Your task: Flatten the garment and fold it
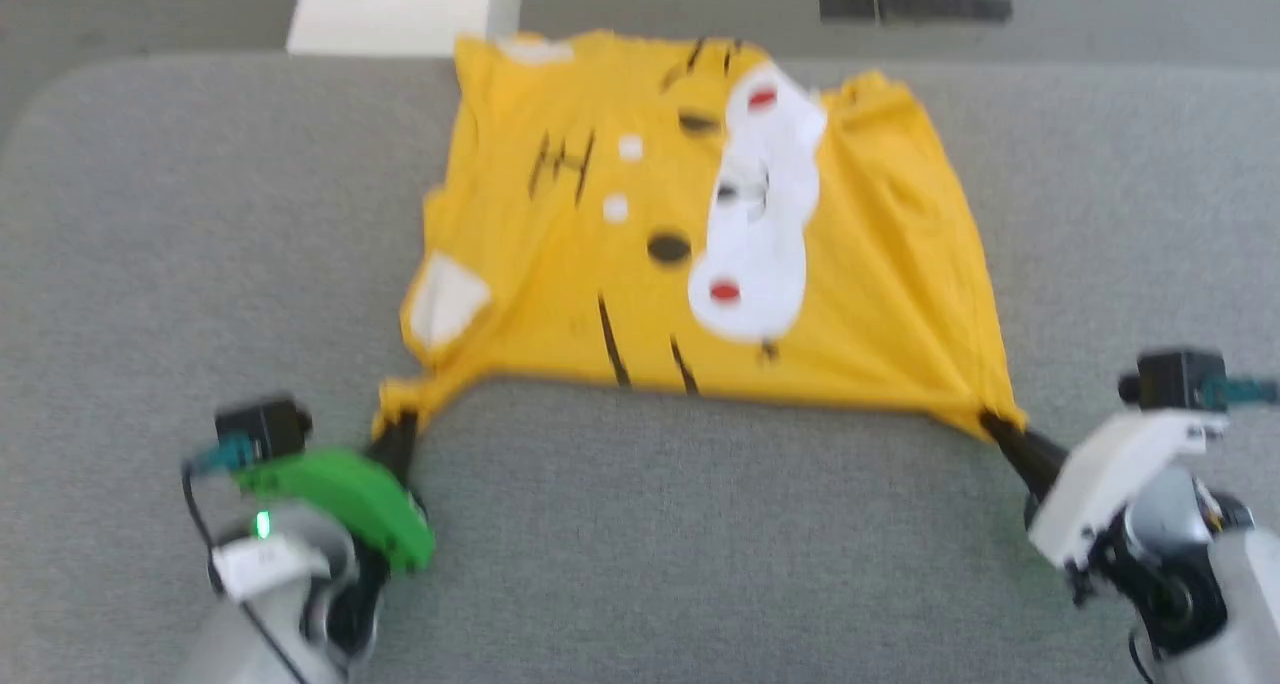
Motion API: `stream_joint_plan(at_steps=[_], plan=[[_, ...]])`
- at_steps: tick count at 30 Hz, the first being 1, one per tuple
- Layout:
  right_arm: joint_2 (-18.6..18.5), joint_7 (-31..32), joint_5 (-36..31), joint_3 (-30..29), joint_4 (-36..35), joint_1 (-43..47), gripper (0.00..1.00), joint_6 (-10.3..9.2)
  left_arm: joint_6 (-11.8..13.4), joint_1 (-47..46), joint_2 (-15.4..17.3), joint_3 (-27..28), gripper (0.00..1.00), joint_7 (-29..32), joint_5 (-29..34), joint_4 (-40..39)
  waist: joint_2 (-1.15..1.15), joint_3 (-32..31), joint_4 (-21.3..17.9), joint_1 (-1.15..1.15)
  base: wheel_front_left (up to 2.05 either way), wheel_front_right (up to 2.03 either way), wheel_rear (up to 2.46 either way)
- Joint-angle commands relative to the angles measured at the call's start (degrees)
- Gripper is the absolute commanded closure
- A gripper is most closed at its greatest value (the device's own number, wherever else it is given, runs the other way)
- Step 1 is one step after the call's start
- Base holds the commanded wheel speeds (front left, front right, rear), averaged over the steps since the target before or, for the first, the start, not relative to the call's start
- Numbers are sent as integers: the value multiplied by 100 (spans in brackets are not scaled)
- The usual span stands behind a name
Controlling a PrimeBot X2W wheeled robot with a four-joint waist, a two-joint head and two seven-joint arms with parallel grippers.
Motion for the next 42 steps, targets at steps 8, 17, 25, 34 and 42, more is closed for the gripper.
stream_joint_plan(at_steps=[8, 17, 25, 34, 42], plan=[[117, -243, -302, -609, -212, 953, 100, -9, 1195, 2119, 255, 408, 100, 911, -609, -1552, 0, -967, 150, 1, 0, 0, 0], [145, 727, -476, -802, -569, 2008, 100, -9, 2370, 3527, 655, 412, 100, 1961, -717, -3042, 0, -1099, 160, 1, 0, 0, 0], [320, 1831, -676, -1030, -953, 2579, 100, -9, 2699, 4000, 683, 614, 100, 2007, -842, -3544, 0, -1104, 72, 1, 0, 0, 0], [390, 1693, -923, -1118, -1567, 2042, 100, -9, 2347, 3422, 695, 969, 100, 1349, -750, -4168, 0, -920, 48, 1, 0, 0, 0], [325, 1796, -1264, -971, -1506, 1138, 100, -9, 1940, 2023, 816, 655, 100, 1254, -347, -3730, 0, -350, 83, 1, 0, 0, 0]])
